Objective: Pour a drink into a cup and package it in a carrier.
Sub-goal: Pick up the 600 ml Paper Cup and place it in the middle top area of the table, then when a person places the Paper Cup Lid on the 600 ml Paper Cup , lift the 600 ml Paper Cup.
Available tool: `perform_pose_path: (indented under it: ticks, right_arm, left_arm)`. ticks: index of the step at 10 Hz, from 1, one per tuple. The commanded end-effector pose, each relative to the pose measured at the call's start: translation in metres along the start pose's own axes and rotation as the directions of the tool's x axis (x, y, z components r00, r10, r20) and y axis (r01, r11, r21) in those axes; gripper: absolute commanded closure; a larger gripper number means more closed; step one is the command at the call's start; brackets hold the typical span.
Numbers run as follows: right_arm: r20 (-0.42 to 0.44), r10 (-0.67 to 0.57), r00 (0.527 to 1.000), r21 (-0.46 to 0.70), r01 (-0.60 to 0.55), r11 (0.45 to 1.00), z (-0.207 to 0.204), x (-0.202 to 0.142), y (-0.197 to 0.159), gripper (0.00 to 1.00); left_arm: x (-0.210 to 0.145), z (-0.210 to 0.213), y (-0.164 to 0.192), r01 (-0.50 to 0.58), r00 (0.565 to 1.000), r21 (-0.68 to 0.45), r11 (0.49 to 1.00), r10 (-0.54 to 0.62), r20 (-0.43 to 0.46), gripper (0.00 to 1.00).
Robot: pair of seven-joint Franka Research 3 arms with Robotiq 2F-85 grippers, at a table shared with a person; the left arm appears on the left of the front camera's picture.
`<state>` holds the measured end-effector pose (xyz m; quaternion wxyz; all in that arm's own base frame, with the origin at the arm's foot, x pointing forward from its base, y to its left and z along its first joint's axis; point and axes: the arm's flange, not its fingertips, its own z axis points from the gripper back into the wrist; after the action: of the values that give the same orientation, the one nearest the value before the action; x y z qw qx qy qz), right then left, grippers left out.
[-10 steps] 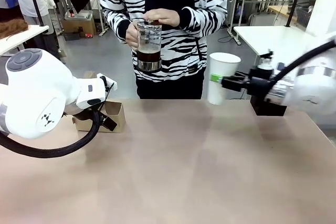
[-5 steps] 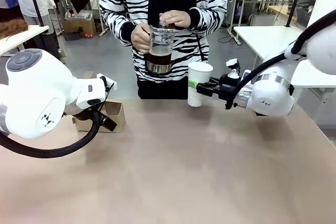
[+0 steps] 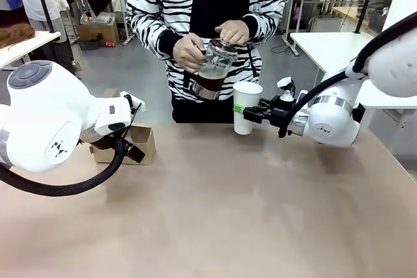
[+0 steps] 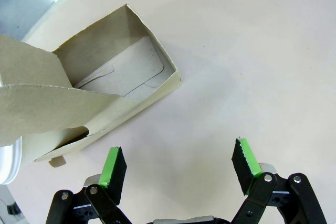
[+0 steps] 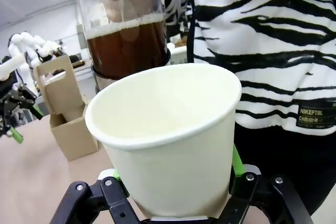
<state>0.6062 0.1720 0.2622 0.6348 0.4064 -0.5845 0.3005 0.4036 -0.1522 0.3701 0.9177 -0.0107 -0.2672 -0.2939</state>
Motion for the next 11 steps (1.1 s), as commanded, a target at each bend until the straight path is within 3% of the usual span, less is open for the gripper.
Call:
perform_pose_path:
  ticks: [1, 11]
  right_arm:
    - [0.012, -0.001, 1.000, 0.006, 0.001, 1.000, -0.0030, 0.0023, 0.0028, 0.20]
    - [0.012, -0.001, 1.000, 0.006, 0.001, 1.000, -0.0030, 0.0023, 0.0028, 0.20]
  left_arm:
    - [-0.0001, 0.0004, 0.0004, -0.001, 1.000, -0.002, 1.000, 0.001, 0.002, 0.00]
    - [-0.0001, 0.0004, 0.0004, -0.001, 1.000, -0.002, 1.000, 0.001, 0.002, 0.00]
